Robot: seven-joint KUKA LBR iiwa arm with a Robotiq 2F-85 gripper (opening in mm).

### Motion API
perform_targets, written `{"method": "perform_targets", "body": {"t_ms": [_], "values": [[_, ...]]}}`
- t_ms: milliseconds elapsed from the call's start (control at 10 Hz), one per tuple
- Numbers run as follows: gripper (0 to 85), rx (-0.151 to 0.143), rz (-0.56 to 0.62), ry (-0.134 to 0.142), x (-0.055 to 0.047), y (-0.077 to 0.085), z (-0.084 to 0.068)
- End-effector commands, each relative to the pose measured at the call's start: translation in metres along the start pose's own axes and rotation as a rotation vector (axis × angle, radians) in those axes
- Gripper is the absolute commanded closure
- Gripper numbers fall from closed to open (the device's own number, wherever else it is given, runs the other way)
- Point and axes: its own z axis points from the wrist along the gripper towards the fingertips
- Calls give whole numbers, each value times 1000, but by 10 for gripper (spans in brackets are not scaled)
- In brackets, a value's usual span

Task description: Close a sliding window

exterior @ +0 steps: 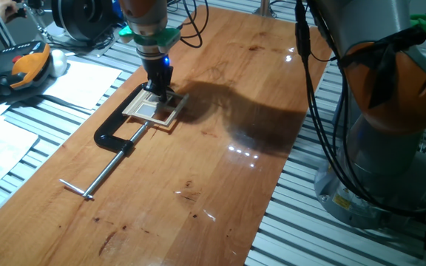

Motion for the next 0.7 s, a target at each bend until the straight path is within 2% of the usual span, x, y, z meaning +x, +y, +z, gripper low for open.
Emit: {"method": "perform_targets", "body": {"t_ms": [0, 600], "values": [[850, 0, -2, 2, 0, 0, 0], [850, -3, -2, 6, 2, 0, -2]]}}
